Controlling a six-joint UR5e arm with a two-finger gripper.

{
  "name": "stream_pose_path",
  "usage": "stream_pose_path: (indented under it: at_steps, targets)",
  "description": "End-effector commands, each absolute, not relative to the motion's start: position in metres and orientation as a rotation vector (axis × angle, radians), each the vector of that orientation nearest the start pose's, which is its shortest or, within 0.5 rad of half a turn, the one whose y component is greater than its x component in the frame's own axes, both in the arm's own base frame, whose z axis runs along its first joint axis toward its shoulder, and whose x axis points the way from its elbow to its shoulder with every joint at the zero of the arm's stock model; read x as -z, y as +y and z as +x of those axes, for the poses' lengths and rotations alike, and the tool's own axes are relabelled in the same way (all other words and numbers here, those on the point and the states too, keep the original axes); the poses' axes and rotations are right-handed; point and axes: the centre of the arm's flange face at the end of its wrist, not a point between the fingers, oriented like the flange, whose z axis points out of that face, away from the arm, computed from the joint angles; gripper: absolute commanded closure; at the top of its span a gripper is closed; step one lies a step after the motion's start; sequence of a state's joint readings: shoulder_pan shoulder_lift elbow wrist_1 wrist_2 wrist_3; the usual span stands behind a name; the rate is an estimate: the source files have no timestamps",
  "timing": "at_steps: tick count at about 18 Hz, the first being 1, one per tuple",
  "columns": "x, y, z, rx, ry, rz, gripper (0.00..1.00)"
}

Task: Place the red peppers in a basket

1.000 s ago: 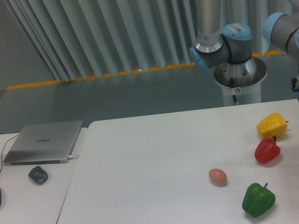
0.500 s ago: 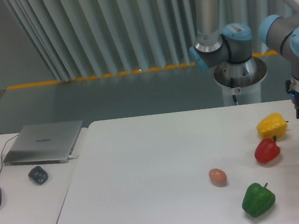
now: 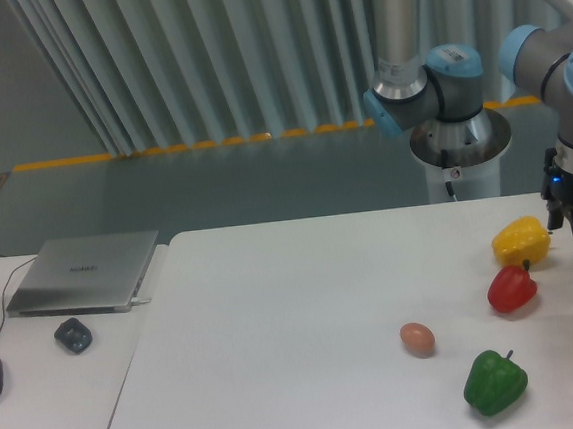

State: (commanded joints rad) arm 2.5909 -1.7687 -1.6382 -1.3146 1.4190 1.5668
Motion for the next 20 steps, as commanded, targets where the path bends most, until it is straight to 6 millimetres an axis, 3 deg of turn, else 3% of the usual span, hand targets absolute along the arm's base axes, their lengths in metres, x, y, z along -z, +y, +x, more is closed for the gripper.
stream_pose_path:
  at_steps: [3,6,10,13,20]
  targets:
    - [-0.368,0.424,-0.386,0.114,0.724,-2.905,0.0]
    - [-0.368,0.432,-0.375,0.148,0.474,-2.95,0.0]
    - [-0.347,0.447,-0.356,0.202,0.433,-2.985,0.0]
    - [-0.329,0.451,-0.357,0.247,0.417,-3.006,0.0]
    - [-0.323,0.452,-0.362,0.252,0.419,-3.031,0.0]
